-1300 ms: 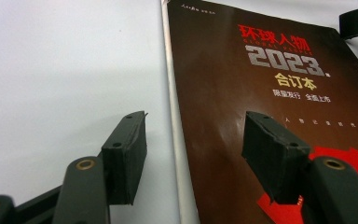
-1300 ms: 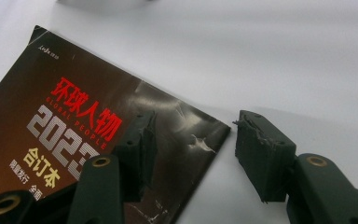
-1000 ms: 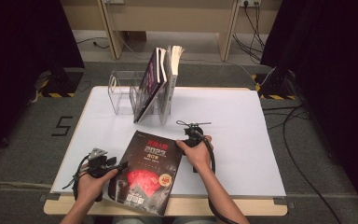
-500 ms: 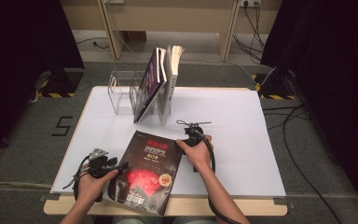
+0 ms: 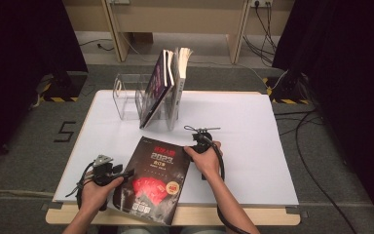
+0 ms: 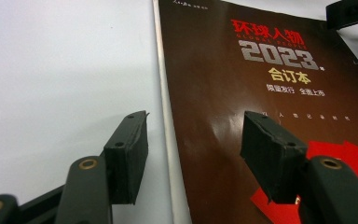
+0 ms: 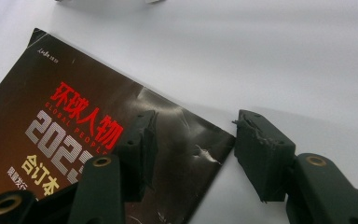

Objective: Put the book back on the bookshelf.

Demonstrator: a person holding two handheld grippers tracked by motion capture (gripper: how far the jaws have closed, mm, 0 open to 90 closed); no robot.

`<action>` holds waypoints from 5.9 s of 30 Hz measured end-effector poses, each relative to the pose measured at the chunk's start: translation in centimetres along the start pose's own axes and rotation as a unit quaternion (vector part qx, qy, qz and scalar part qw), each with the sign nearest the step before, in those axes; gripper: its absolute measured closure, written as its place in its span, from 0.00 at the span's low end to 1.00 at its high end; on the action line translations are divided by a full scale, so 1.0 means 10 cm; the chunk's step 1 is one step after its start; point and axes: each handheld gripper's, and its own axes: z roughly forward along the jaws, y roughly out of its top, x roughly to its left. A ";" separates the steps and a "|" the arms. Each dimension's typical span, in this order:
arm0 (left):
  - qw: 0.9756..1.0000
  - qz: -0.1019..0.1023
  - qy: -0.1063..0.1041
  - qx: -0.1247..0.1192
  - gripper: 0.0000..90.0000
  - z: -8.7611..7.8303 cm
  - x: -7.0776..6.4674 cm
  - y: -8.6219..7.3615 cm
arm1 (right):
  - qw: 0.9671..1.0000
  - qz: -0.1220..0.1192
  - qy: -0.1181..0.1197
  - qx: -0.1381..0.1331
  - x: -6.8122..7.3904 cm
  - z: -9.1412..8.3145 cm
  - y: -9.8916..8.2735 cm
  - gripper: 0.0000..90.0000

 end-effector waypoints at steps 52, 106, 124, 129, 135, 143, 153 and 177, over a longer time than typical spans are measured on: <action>1.000 0.017 0.010 0.002 0.49 0.02 -0.05 0.00 | 0.999 -0.040 -0.005 0.024 0.03 0.03 0.05 0.69; 0.998 0.034 0.039 -0.024 0.43 -0.08 -0.09 0.09 | 0.995 -0.050 -0.011 -0.080 0.27 -0.26 0.05 0.98; 0.998 0.039 0.028 -0.049 0.41 -0.18 -0.17 0.16 | 0.982 -0.087 0.017 -0.169 0.66 -0.62 0.13 0.98; 0.997 0.047 0.023 -0.064 0.41 -0.24 -0.24 0.21 | 0.976 -0.091 0.030 -0.197 0.79 -0.77 0.19 0.98; 0.994 0.060 0.027 -0.083 0.40 -0.31 -0.31 0.27 | 0.971 -0.090 0.040 -0.217 0.93 -0.84 0.26 0.98; 0.991 0.073 0.023 -0.108 0.38 -0.38 -0.44 0.36 | 0.965 -0.097 0.048 -0.238 1.13 -0.92 0.37 0.98; 0.987 0.075 0.021 -0.139 0.38 -0.51 -0.49 0.46 | 0.957 -0.097 0.059 -0.268 1.20 -1.09 0.50 0.98; 0.982 0.101 -0.026 -0.157 0.38 -0.51 -0.85 0.76 | 0.937 -0.088 0.055 -0.333 1.33 -1.32 0.72 0.98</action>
